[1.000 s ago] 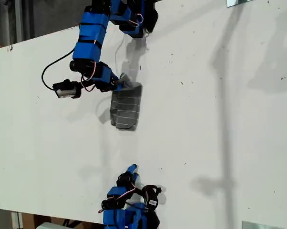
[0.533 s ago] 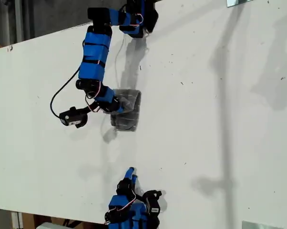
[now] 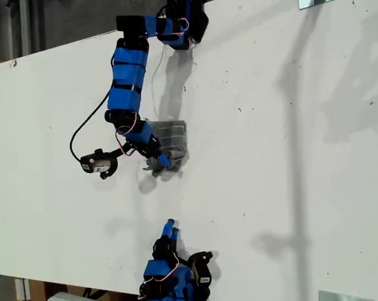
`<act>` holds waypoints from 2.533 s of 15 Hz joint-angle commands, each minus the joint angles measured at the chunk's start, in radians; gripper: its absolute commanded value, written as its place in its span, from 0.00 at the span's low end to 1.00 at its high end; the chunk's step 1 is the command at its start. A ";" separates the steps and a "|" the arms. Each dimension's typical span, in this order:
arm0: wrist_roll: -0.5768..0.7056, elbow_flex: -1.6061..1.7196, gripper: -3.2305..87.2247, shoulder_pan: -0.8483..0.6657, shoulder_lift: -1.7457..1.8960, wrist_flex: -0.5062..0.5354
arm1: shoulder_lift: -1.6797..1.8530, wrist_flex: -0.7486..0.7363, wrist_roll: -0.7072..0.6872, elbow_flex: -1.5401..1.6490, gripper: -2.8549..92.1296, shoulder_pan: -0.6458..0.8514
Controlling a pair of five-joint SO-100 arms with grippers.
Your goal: Grasp corners of a square towel and fold twice.
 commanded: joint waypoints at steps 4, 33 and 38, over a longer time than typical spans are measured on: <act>0.003 0.006 0.19 -0.021 0.040 0.017 | 0.811 -0.040 0.181 0.600 0.47 0.138; 0.347 0.040 0.19 0.058 0.307 0.276 | 2.071 0.215 0.971 1.796 0.27 -0.206; 0.347 0.040 0.19 0.058 0.307 0.276 | 2.071 0.215 0.971 1.796 0.27 -0.207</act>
